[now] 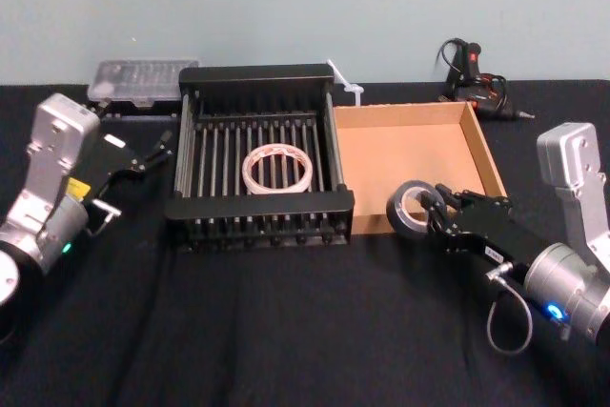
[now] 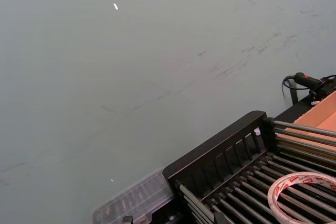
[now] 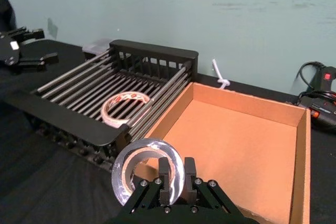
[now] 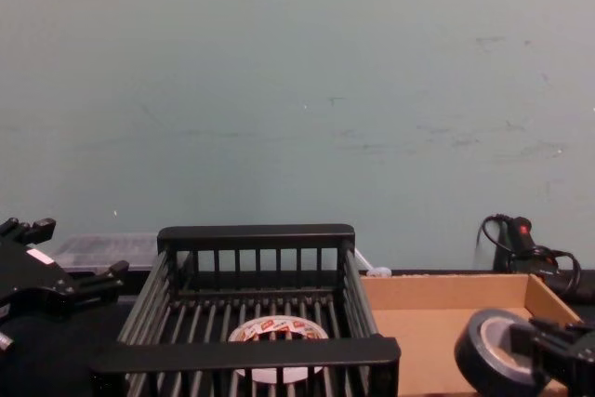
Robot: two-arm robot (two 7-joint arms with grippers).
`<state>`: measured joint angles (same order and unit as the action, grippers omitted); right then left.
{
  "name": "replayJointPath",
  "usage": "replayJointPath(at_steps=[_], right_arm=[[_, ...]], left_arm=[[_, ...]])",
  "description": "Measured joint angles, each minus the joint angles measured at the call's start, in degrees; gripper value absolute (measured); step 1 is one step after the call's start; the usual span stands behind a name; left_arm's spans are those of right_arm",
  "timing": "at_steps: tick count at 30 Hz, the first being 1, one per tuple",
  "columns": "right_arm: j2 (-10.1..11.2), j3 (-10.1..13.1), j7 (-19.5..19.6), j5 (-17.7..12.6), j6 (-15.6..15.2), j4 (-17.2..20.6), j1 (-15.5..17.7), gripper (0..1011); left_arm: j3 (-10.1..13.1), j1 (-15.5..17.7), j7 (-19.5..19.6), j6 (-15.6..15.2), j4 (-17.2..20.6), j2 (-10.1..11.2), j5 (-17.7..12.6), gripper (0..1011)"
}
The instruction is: Pick up the white tape and place it into the black box , Pick up the silver tape and place it into the brown box.
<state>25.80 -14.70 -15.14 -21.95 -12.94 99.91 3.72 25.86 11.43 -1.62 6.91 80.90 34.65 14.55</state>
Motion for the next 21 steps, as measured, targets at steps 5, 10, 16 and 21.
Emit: replayJointPath(at_steps=[5, 10, 16, 21], right_arm=[[-1.3, 0.5, 0.4, -0.1, 1.3, -1.4, -0.3, 176], [-2.6, 0.7, 0.8, 0.1, 2.3, -3.1, -1.2, 176], [-3.9, 0.7, 0.8, 0.5, 2.8, -5.5, -2.9, 176], [-4.7, 0.7, 0.8, 0.8, 2.8, -7.0, -4.1, 176]], left_arm=[[0.0, 0.0, 0.0, 0.0, 0.0, 0.0, 0.0, 1002], [0.0, 0.0, 0.0, 0.0, 0.0, 0.0, 0.0, 1001], [0.0, 0.0, 0.0, 0.0, 0.0, 0.0, 0.0, 1001], [0.0, 0.0, 0.0, 0.0, 0.0, 0.0, 0.0, 1001]])
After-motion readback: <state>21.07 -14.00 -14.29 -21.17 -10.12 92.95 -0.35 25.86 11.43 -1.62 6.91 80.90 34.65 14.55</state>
